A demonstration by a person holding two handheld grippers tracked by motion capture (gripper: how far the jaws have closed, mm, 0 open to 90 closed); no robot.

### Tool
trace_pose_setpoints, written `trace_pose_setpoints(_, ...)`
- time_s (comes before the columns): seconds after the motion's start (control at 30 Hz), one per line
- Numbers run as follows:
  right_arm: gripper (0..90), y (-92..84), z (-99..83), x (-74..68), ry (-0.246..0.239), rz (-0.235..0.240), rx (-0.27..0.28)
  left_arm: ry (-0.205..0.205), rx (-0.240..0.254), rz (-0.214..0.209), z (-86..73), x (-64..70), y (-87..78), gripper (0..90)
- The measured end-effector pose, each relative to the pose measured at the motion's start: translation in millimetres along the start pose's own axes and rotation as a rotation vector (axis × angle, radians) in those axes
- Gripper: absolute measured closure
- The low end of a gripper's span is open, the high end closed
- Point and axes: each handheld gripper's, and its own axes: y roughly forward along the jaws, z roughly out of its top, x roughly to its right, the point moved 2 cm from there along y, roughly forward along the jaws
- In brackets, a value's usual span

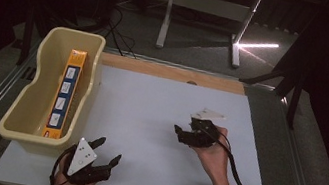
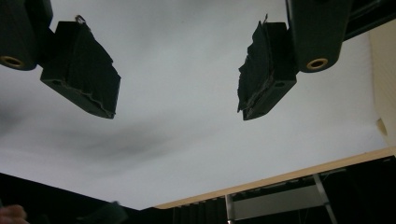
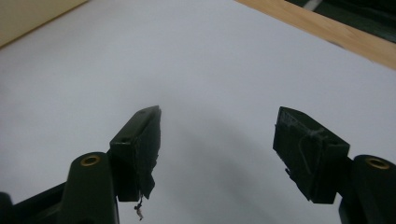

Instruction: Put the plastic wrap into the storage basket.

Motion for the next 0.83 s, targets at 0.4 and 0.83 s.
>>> trace_pose_setpoints(0.4,27.6,-29.5,-79.5,16.0,0.051,0.047,0.183,0.006,-0.008,0.010,0.4,-1.0,2.8,29.0)
trace_pose_setpoints(0.83,23.5,-57.2,-101.0,11.6,0.042,0.100,0.261,0.001,-0.028,0.034,-1.8,-3.0,8.0,29.0)
